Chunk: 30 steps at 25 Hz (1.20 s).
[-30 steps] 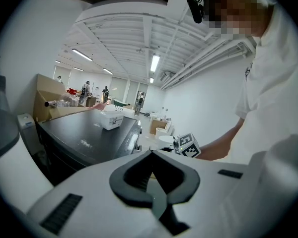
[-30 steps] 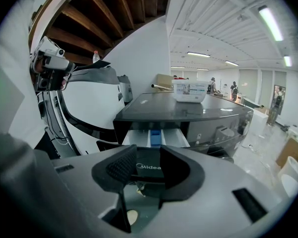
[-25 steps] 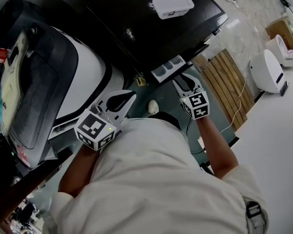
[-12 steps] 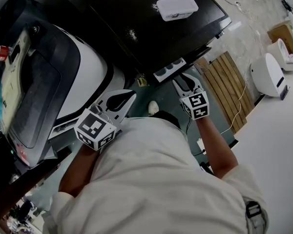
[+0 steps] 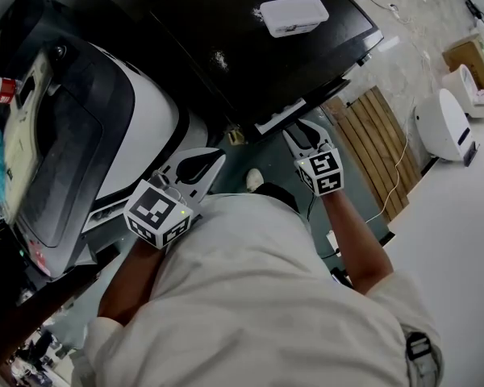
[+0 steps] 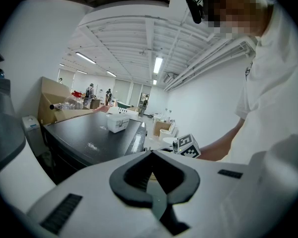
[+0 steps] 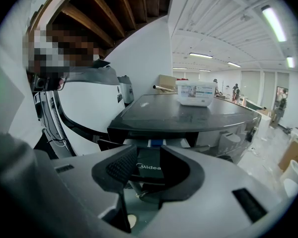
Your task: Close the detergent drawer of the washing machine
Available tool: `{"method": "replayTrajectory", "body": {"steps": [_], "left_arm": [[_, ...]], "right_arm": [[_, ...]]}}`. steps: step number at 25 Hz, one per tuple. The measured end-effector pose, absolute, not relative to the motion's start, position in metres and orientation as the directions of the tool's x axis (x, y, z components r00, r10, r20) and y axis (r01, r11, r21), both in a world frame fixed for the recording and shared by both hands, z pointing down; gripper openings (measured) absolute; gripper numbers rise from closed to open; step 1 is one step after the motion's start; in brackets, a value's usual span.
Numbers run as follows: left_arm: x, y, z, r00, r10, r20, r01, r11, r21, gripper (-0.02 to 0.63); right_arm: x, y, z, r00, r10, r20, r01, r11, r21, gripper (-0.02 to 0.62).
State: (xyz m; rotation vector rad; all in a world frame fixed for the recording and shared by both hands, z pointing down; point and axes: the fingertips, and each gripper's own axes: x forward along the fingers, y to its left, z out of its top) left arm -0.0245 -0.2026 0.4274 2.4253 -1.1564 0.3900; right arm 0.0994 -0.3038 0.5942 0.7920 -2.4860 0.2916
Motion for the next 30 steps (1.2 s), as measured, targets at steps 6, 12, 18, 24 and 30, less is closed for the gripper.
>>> {"method": "replayTrajectory", "body": {"steps": [6,12,18,24,30], "left_arm": [[-0.028,-0.205,0.428,0.612,-0.668,0.422,-0.788,-0.560,0.255,-0.003],[-0.034,-0.207,0.428,0.611,-0.669,0.422,-0.789,-0.557,0.258,-0.003],[-0.038,-0.211,0.428,0.611,-0.669,0.423,-0.789,-0.558,0.256,-0.003],[-0.043,-0.214,0.430,0.612,-0.667,0.426,-0.788,-0.557,0.262,-0.003],[-0.049,-0.218,0.430,0.608,-0.672,0.423,-0.792,-0.552,0.261,-0.003]], "right_arm": [[0.094,-0.308,0.594,-0.700,-0.480,0.529,-0.590,0.806,-0.048,0.149],[0.088,-0.313,0.594,-0.700,-0.480,0.529,-0.586,0.810,-0.041,0.149],[0.080,-0.319,0.594,-0.701,-0.482,0.525,-0.584,0.811,-0.036,0.149],[0.075,-0.323,0.595,-0.700,-0.480,0.528,-0.583,0.812,-0.034,0.149],[0.072,-0.326,0.594,-0.698,-0.490,0.523,-0.589,0.808,-0.028,0.149]]}}
